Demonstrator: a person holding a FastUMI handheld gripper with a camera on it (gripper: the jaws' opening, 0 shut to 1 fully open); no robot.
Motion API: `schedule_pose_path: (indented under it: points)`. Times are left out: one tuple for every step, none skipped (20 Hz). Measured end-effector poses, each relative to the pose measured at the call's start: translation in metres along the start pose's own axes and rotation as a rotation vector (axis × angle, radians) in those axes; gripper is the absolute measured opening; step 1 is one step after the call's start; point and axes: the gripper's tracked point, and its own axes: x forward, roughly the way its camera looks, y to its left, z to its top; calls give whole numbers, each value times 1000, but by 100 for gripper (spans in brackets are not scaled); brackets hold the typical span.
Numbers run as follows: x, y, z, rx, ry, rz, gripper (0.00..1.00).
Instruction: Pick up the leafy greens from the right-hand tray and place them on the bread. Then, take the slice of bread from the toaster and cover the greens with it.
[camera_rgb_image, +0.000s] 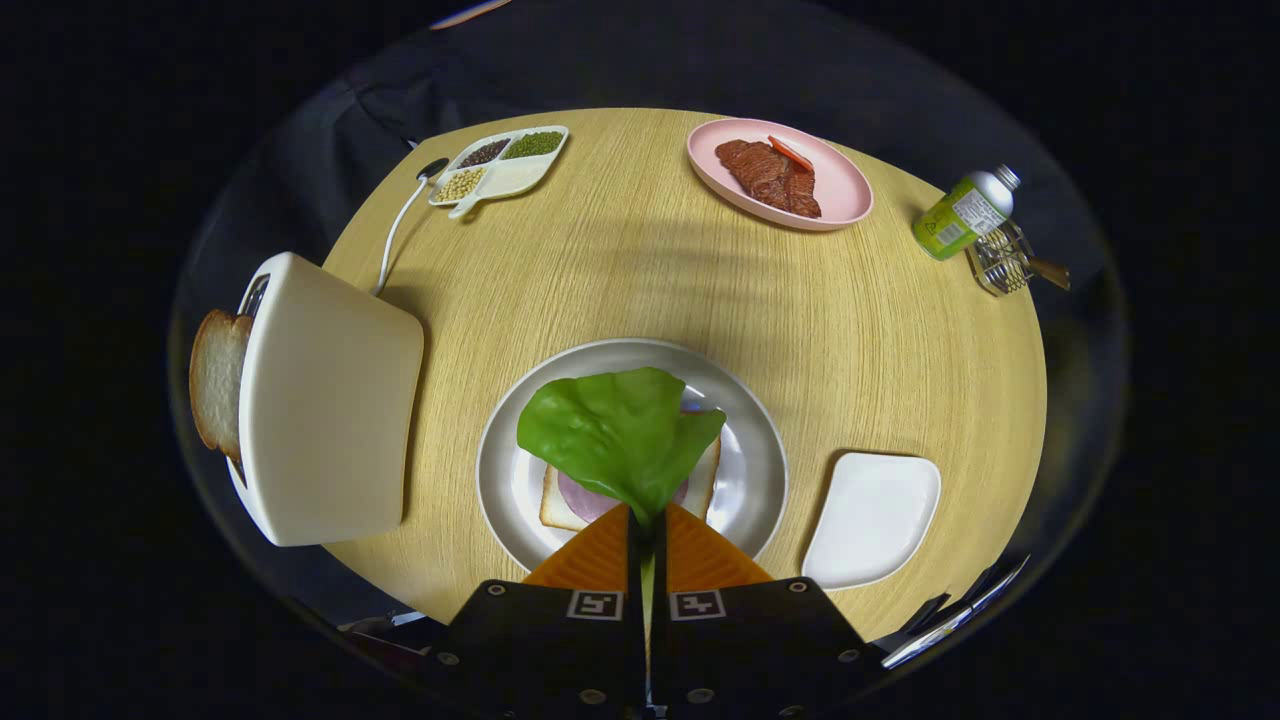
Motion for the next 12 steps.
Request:
schedule_pose_path:
  points:
    - [2,4,1,0,0,7,3]
    - [4,6,1,0,2,13,3]
    - [6,7,1,-5,4,12,3]
    - [9,7,1,-9,7,6,3]
    - [11,5,0,-13,10,-3,5]
    - [12,3,0,-19,12,-11,6]
    - [13,1,0,-21,13,-18,7]
    - [14,1,-1,-23,14,-19,8]
    - [14,1,-1,-21,14,-19,11]
    - [14,1,-1,-16,13,-17,14]
    - [14,1,-1,-9,15,-14,19]
    - [14,2,-3,-5,19,-11,22]
